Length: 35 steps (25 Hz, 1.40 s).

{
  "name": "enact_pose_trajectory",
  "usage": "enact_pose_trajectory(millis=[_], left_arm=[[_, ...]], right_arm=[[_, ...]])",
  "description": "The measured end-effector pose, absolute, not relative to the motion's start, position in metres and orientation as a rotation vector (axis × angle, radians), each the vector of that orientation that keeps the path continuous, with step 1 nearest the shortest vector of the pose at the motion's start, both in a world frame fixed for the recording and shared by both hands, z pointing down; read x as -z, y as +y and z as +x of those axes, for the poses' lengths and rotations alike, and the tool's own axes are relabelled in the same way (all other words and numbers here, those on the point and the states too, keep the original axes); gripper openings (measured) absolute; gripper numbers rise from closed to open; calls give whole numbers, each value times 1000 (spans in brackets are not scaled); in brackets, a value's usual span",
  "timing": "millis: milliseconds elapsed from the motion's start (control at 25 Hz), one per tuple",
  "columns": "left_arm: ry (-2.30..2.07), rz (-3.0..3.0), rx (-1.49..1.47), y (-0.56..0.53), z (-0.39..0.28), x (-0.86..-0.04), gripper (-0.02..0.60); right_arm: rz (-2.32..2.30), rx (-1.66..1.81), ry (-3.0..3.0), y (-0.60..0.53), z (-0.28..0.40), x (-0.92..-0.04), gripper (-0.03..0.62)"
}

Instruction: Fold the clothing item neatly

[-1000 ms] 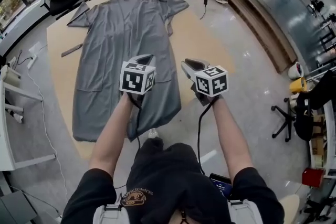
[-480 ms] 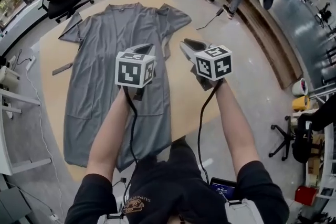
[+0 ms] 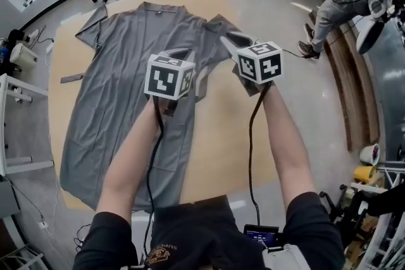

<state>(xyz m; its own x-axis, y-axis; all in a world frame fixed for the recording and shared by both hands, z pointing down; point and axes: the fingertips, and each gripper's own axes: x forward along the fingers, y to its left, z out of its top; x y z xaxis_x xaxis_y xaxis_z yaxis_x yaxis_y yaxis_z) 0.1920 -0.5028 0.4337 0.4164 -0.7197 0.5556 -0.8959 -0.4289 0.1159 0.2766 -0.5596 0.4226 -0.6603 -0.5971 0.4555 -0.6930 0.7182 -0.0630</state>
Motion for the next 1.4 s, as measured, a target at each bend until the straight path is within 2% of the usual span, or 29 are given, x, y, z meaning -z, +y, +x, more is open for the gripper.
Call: enact_pose_trajectory(millis=[320,480,880,960,1000,1400], left_arm=[[-1427,2135,-664,-560,166,-493,8],[-1422,2101,-659,-572,160,-512,8],[-1415,2026,-716,-581,159,-547,8],[-1413,2022,-722,-582,158,-548,8],[-1411,2022,-725,-582,158,-549,8],[-1412,2026,-748,-569,155,-546,8]], right_arm=[[762,-279,-2444,-661,240,-513,72],[680,-295,-2404,-694,228,-552,109],[543,-179,-2231,-725,212,-605,109],[546,-197,-2214,-724,216,-605,43],[551,-200,-2216,-724,219,-602,35],[657,-364,-2470,-699,232,-501,29]])
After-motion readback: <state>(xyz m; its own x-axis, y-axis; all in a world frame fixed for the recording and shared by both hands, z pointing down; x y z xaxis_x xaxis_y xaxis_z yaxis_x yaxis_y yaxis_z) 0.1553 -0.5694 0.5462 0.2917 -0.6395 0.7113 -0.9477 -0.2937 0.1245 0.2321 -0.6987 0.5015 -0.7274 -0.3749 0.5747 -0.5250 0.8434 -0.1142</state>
